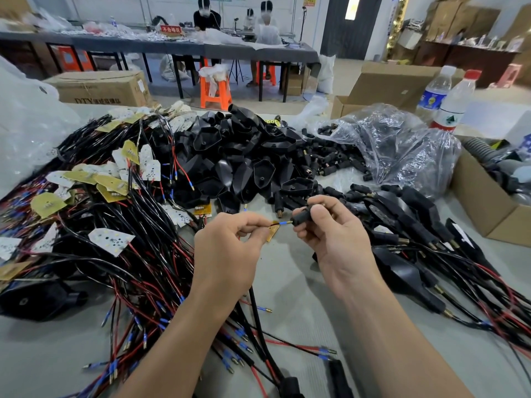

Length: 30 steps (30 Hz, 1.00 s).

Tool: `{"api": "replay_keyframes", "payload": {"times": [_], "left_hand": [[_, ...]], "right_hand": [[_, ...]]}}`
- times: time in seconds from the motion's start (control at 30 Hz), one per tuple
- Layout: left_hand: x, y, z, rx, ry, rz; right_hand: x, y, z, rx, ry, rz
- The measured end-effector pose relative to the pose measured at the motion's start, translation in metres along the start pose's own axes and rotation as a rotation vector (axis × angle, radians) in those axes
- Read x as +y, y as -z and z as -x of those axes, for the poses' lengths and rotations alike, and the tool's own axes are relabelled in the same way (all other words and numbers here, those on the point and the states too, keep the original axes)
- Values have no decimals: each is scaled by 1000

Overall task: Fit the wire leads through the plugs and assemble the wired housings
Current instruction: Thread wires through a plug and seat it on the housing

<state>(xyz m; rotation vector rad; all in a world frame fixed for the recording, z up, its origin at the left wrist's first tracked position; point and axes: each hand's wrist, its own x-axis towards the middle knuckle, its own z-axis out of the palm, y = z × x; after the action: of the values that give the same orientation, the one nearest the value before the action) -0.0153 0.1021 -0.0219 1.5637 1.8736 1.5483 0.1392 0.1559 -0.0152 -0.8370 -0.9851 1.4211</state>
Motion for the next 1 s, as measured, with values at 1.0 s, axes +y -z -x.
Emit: {"api": "replay_keyframes", "payload": {"times": [1.0], "left_hand": [[6, -8, 9, -71, 4, 22]], "right_hand": [[7, -2, 3, -54, -120, 56]]}}
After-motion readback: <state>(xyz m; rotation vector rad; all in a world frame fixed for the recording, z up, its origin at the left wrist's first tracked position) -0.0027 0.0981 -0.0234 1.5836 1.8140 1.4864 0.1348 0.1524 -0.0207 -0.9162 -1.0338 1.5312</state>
